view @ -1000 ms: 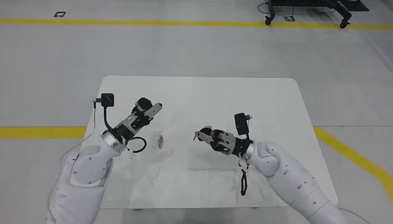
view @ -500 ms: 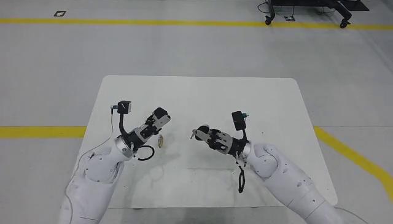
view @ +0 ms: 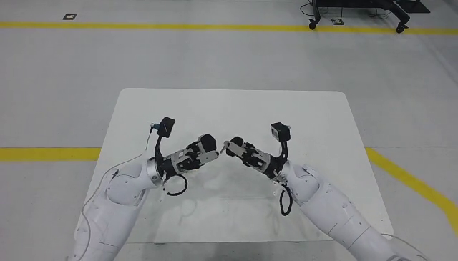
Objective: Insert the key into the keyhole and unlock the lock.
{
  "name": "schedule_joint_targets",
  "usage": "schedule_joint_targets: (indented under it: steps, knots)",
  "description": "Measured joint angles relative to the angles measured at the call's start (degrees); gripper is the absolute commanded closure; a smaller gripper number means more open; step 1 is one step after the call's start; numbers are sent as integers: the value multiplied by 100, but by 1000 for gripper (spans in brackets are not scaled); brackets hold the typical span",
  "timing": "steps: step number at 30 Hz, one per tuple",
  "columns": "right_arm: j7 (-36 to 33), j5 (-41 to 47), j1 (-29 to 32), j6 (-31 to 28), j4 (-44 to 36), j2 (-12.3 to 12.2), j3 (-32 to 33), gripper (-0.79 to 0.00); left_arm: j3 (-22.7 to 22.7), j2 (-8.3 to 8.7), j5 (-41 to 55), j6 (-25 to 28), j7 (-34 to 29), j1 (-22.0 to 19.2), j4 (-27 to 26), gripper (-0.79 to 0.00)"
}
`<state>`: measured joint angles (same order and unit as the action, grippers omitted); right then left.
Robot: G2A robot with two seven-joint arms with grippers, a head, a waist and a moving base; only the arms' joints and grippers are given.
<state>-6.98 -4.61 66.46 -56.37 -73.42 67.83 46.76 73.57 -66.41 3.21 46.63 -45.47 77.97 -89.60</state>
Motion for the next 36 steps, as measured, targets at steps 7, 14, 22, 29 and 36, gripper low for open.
schedule_joint_targets:
  steps: [7,14,22,29,36]
  knots:
    - [387,-556,26,145,100,80,122,0,-78,29,-89,50,49,-9,18,-311]
    - [420,-577,94,21,128,120,186,0,-178,40,-300,-41,241,-19,21,-200]
    - [149,-364,74,-49,134,173,127,0,-223,65,-414,-139,415,-28,7,-194]
    - [30,-260,40,-51,168,208,157,0,-261,91,-479,-157,467,-24,-10,-151]
    - [-11,-251,46,-46,201,240,219,0,-326,113,-541,-193,509,-41,-1,0]
